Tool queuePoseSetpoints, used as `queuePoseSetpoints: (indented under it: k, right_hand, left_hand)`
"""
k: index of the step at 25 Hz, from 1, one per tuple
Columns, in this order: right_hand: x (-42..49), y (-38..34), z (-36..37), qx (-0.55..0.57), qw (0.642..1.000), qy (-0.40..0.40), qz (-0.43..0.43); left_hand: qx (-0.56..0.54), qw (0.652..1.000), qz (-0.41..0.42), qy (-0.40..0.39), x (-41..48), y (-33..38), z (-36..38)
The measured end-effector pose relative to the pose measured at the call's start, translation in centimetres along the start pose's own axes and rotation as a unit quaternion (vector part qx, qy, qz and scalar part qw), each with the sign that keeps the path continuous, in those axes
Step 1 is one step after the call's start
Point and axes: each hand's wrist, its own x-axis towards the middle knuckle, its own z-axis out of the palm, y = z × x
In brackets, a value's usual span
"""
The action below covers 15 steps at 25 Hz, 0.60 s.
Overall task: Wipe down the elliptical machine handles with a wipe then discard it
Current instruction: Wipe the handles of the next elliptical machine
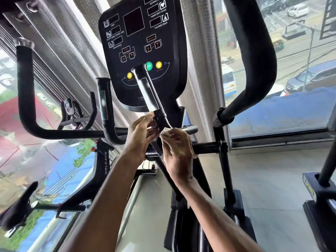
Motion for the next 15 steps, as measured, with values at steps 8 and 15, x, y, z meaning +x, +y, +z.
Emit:
queuePoseSetpoints:
  k: [8,15]
  right_hand:
    - [6.7,-1.4,-2.3,-0.128,0.946,-0.205,-0.214]
    - [7.9,0.2,-4.0,-0.247,0.807,-0.357,-0.401]
  left_hand:
    - [-0.238,0.966,-0.105,-0.014,-0.5,-3.1,-0.1]
    - [-0.382,0.912,-0.15,0.008,-0.3,-8.2,2.9]
